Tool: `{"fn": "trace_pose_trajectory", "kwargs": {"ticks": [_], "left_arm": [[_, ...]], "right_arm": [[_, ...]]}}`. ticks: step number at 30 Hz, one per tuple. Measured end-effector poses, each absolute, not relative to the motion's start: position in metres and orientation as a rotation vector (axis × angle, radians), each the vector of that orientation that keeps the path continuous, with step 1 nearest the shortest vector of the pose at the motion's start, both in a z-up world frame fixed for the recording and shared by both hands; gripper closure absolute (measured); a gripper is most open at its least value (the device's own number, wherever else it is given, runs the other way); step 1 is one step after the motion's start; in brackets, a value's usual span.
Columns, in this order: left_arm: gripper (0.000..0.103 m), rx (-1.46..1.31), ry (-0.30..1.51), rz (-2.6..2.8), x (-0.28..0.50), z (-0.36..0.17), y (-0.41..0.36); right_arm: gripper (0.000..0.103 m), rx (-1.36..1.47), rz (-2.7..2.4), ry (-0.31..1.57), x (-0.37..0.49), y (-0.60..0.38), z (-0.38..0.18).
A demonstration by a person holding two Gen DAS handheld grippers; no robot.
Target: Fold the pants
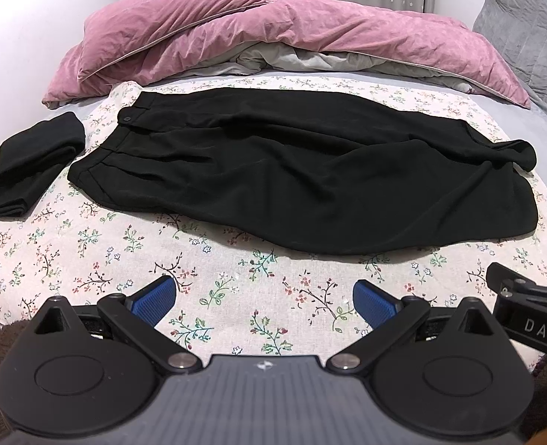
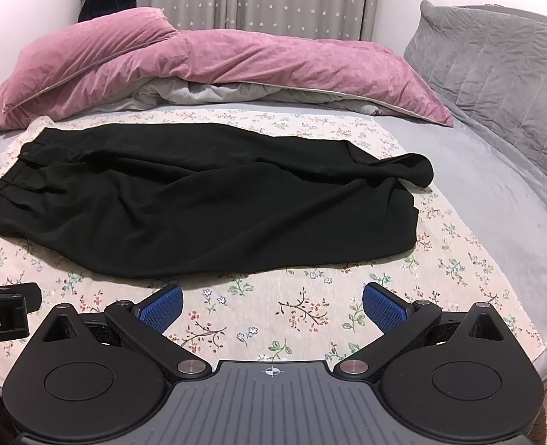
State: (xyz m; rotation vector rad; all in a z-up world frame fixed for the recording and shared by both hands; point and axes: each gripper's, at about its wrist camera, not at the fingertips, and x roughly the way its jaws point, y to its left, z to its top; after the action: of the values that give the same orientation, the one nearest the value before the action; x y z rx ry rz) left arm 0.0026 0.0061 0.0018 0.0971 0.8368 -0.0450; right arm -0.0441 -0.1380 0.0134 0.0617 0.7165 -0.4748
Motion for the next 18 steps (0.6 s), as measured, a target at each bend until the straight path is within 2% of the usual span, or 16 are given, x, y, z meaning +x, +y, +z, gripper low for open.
{"fn": "trace_pose_trajectory", "kwargs": {"ticks": [18], "left_arm": [[0.000, 0.082, 0.787, -0.103, 0.022, -0.015, 0.009]], "right_arm": [[0.000, 0.067, -0.524, 0.749, -0.029, -0.159, 0.001]]}}
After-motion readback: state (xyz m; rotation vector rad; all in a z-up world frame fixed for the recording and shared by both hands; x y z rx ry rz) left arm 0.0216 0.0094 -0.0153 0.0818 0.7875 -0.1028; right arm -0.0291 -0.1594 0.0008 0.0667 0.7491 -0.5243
